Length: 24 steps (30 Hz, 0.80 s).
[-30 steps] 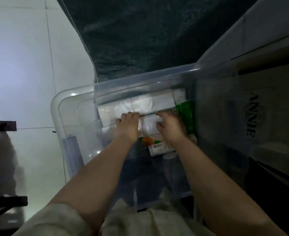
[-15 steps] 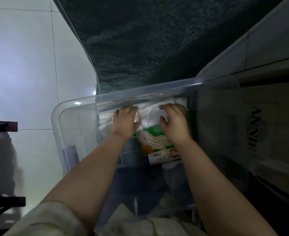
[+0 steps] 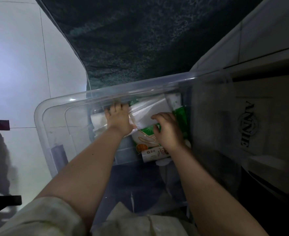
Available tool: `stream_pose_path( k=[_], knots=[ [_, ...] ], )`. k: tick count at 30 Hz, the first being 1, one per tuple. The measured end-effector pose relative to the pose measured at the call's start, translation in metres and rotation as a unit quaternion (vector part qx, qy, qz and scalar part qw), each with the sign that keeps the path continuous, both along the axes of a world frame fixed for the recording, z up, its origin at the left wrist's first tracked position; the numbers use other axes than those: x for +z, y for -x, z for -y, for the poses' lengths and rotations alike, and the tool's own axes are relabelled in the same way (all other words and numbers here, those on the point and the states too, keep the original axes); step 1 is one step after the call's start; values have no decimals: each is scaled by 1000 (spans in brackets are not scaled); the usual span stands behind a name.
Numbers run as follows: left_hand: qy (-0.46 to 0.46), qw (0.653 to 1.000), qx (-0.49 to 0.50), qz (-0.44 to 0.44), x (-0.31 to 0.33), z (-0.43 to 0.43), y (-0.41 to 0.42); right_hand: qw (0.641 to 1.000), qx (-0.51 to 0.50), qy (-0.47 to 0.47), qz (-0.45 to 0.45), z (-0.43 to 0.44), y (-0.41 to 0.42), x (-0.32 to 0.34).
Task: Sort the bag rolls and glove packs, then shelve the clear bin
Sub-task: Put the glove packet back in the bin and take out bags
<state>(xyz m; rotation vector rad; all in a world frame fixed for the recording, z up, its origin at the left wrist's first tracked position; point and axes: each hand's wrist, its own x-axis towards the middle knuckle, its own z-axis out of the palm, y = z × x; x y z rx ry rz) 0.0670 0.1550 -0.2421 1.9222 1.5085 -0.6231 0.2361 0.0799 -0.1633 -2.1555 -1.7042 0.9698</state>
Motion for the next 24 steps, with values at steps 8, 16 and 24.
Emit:
stream_pose_path(
  k=[8, 16, 24],
  knots=[
    [-41, 997, 31, 64, 41, 35, 1, 1000, -9, 13, -1, 13, -1, 26],
    [-47, 993, 46, 103, 124, 40, 2, 1000, 6, -23, -7, 17, -10, 107],
    [-138, 970, 67, 187, 266, 33, 2, 992, 4, -117, 47, 36, -1, 225]
  ],
)
